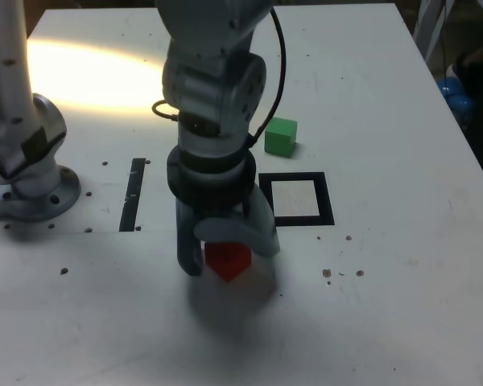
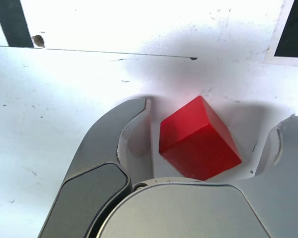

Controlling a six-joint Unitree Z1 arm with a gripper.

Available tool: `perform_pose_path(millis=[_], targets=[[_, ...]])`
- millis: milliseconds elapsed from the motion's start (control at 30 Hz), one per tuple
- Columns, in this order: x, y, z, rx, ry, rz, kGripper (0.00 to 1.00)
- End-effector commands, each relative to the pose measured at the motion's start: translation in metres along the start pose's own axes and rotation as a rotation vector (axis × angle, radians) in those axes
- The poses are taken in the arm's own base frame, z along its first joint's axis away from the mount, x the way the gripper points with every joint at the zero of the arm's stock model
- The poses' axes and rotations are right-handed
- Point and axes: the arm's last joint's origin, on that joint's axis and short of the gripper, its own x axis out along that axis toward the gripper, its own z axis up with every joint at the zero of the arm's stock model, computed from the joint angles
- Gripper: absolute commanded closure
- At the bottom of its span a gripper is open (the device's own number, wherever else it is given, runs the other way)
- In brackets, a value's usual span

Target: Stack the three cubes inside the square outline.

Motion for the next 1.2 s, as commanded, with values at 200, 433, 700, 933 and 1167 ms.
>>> perform_pose_path(millis=[200, 433, 700, 933, 1167], targets=[[0.0091, -0.0054, 0.0078, -0.015, 0.004, 0.027, 0.23], [0.0093, -0.0051, 0.0076, -0.027, 0.006, 0.032, 0.36], [0.0103, -0.0053, 0.0077, -0.028, 0.012, 0.033, 0.51], [0.0093, -0.005, 0.0073, -0.028, 0.012, 0.033, 0.58], [0.0012, -0.0056, 0.0109, 0.005, -0.026, 0.045, 0.58]])
